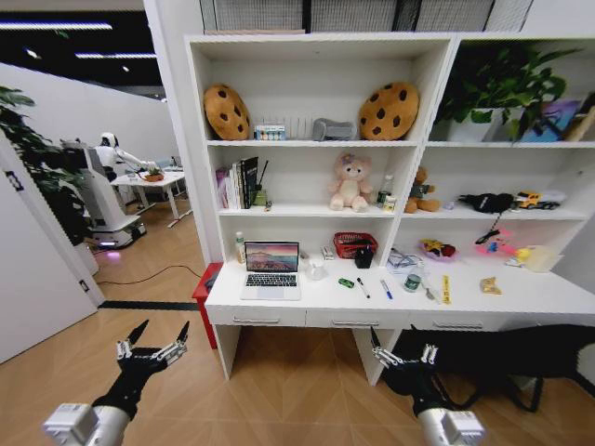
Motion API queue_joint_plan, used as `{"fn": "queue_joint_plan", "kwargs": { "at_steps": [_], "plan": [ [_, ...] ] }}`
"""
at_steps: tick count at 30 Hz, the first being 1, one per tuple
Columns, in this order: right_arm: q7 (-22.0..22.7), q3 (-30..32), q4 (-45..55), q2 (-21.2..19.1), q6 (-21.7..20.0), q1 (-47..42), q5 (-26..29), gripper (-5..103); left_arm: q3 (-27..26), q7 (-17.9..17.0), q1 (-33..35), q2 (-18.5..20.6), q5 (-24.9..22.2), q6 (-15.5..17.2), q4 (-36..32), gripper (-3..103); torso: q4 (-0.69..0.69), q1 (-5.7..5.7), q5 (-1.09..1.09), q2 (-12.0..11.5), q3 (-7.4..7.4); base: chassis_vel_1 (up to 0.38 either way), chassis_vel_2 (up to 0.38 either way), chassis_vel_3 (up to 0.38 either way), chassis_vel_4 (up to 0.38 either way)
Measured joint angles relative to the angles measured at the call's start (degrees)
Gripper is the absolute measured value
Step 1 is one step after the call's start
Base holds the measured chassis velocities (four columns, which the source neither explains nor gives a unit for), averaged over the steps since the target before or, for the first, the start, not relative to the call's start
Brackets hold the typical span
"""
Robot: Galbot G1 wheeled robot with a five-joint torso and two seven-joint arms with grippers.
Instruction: Organize the objects on the table.
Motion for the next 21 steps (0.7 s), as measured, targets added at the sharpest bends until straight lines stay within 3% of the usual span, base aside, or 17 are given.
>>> {"fn": "queue_joint_plan", "kwargs": {
  "at_steps": [11, 21],
  "plan": [
    [0.30, -0.07, -1.13, 0.10, 1.21, 0.15, 0.20, 100, 0.09, -0.26, -0.21, 0.12, -0.01, 0.00, 0.00, 99, 0.00, -0.02, 0.00, 0.01, -0.01, -0.016, 0.016, 0.021, -0.021],
    [-0.11, -0.45, -1.56, 0.20, 3.37, 0.44, -0.46, 100, 0.05, -0.55, -0.30, 0.13, -0.07, -0.03, -0.01, 99, 0.00, 0.00, 0.00, 0.00, 0.00, -0.170, 0.185, 0.187, -0.178]
  ]
}}
